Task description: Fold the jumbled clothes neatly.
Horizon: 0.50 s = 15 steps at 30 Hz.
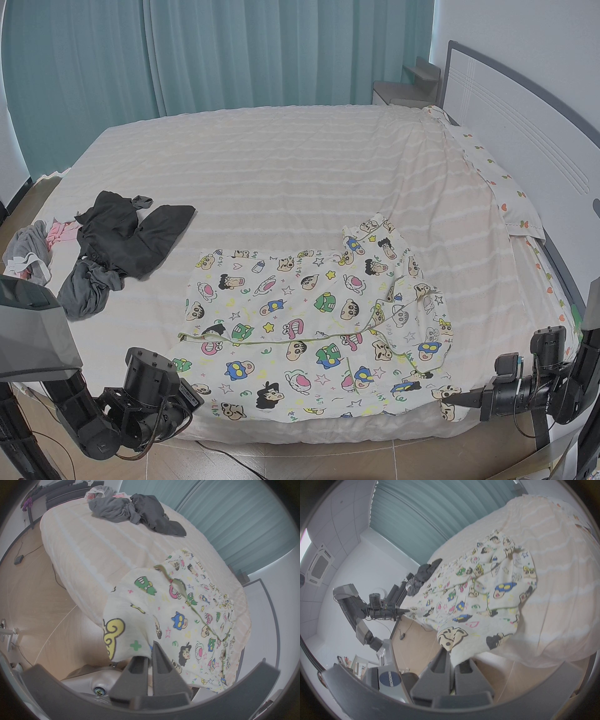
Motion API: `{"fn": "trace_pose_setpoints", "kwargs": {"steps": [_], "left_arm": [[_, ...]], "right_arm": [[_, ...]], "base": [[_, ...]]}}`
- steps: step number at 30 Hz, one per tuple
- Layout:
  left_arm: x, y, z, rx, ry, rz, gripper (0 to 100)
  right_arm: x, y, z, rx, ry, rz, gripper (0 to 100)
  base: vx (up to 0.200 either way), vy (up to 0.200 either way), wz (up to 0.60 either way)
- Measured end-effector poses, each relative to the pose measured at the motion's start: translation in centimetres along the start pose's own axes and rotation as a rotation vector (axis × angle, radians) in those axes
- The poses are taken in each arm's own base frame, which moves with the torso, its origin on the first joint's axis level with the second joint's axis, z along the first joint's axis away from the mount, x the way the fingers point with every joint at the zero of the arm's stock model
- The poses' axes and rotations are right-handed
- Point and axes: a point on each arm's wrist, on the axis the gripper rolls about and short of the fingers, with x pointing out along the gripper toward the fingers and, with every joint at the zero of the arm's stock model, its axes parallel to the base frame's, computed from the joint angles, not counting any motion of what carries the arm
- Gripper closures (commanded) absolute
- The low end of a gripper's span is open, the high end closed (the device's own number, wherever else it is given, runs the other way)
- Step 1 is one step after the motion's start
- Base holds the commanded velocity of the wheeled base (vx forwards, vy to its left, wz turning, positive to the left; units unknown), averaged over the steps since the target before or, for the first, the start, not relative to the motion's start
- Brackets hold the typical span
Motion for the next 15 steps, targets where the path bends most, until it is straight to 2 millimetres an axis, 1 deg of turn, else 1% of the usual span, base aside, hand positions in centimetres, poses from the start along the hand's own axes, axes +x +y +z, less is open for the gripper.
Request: {"fn": "trace_pose_setpoints", "kwargs": {"steps": [7,11,15], "left_arm": [[0.1,-1.1,1.6,-0.015,-0.055,-0.047,100],[0.5,-1.7,2.8,-0.03,-0.092,-0.065,100],[1.1,-2.5,3.9,-0.042,-0.125,-0.083,100]], "right_arm": [[0.0,0.3,2.0,-0.027,-0.149,0.021,100],[0.6,-0.1,2.2,-0.022,-0.169,0.021,100],[1.5,-1.0,2.6,-0.015,-0.172,0.017,100]], "base": [[0.0,0.0,0.0],[0.0,0.0,0.0],[0.0,0.0,0.0]]}}
